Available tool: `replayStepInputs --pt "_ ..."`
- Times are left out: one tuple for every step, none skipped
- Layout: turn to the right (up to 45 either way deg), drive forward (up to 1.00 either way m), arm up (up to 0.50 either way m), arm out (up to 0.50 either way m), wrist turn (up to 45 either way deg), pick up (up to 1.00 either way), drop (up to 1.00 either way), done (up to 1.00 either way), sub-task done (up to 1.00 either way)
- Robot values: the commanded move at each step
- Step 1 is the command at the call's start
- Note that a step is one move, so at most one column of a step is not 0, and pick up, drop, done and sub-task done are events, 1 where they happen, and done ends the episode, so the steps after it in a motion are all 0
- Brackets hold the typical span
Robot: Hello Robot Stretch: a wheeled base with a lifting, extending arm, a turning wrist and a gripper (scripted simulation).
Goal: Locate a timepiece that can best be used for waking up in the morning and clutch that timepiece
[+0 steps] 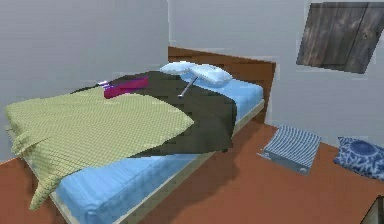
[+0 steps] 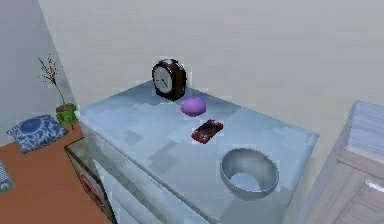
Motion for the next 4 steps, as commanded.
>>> replayStepInputs --pt "0.0 0.00 0.38 0.00 0.0 0.00 0.00 0.00 0.00" --pt "0.0 0.00 0.00 0.50 0.0 0.00 0.00 0.00 0.00" --pt "0.0 0.00 0.00 0.00 45.0 0.00 0.00 0.00 0.00" --pt "0.0 0.00 0.00 0.00 45.0 0.00 0.00 0.00 0.00"
